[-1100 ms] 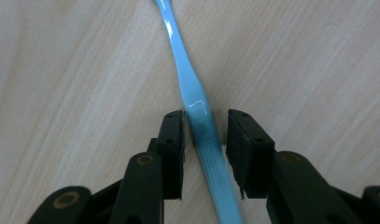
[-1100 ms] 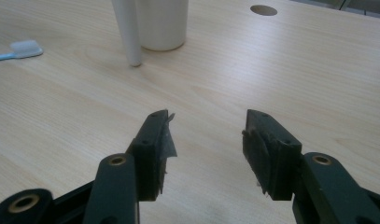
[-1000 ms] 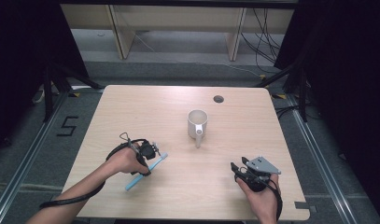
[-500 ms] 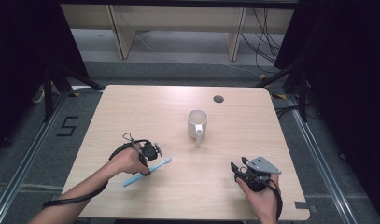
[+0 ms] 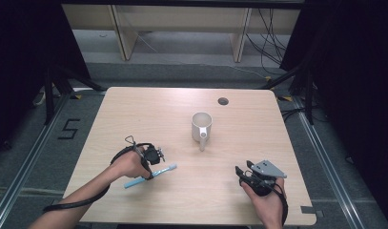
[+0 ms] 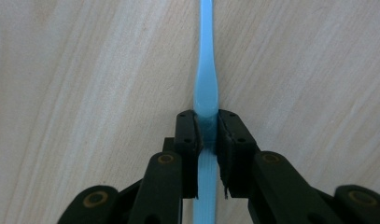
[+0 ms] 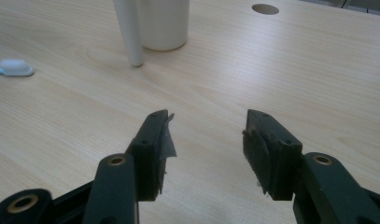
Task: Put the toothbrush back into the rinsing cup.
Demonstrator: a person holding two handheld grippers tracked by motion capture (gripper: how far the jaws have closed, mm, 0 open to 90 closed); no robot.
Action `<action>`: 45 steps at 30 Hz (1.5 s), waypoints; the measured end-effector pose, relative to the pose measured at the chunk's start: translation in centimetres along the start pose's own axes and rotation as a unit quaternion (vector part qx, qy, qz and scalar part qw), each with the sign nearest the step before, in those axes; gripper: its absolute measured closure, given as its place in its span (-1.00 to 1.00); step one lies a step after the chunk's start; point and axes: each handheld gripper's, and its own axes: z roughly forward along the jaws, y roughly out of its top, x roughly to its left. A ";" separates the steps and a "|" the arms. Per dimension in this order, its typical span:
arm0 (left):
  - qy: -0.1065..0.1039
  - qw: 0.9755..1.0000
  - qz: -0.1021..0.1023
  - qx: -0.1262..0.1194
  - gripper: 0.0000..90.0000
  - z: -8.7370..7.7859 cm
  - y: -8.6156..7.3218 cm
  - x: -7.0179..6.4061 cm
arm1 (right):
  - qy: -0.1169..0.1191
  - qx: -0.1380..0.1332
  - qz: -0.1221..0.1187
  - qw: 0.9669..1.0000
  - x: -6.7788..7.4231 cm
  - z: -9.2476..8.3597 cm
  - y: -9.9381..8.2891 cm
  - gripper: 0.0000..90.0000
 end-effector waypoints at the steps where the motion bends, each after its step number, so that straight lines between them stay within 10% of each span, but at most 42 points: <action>1: -0.002 1.000 0.001 -0.003 0.74 0.0 0.0 0.0 | 0.001 0.003 0.004 1.000 0.1 0.0 0.0 0.13; 28: 0.002 0.997 0.011 -0.073 0.74 -2.2 -0.6 -0.2 | 0.004 -0.004 -0.002 1.000 0.0 0.4 -0.2 0.12; 45: -0.003 0.985 -0.007 -0.170 0.74 -3.4 -1.7 -0.6 | 0.001 -0.006 -0.004 1.000 0.1 0.5 -0.3 0.12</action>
